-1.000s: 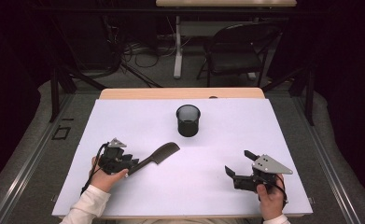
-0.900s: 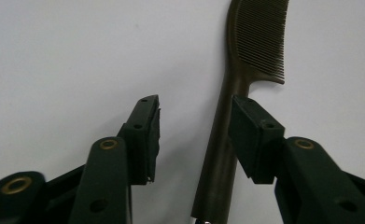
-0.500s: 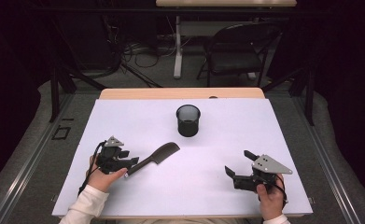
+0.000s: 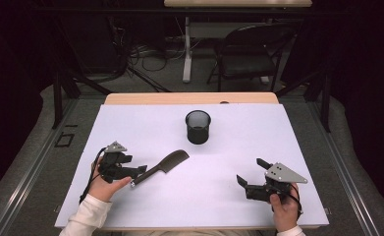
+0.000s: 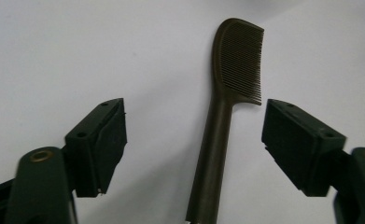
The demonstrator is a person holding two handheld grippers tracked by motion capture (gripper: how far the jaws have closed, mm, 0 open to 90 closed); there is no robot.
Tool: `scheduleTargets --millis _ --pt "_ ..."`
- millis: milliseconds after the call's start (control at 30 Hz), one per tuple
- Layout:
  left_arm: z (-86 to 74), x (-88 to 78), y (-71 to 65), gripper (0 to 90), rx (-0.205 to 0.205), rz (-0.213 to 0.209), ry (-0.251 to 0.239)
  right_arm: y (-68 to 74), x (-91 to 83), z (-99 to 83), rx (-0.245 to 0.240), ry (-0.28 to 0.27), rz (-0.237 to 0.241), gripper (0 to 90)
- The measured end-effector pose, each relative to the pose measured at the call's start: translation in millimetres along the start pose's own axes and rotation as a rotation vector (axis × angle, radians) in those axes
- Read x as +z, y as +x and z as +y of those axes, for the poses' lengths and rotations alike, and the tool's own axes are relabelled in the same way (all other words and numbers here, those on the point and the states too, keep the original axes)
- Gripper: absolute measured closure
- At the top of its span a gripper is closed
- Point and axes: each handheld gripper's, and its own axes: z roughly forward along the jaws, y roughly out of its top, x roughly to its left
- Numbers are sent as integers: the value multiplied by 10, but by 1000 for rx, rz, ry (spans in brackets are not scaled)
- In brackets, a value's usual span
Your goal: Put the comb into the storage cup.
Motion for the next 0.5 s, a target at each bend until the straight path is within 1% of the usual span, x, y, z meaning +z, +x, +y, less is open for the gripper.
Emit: scheduleTargets --millis 100,167,200,267,333,367,433,500 --pt "9 -16 1 157 8 2 -6 3 0 1 -3 0 1 96" --pt "10 -25 0 152 4 2 -7 3 1 0 -1 1 2 95" --pt "12 -31 3 142 9 4 -7 3 2 0 -1 1 2 95" --pt "12 -32 6 96 15 8 -5 2 0 1 -2 4 2 95" --pt "14 -26 5 69 -3 15 -9 2 1 1 -2 5 2 96" --pt "16 -26 10 59 -6 17 -3 2 1 0 -3 6 2 95" --pt "18 -32 14 42 -9 13 2 3 2 0 -3 6 2 95" --pt "22 -43 13 42 -2 11 7 4 1 0 -3 7 3 95"
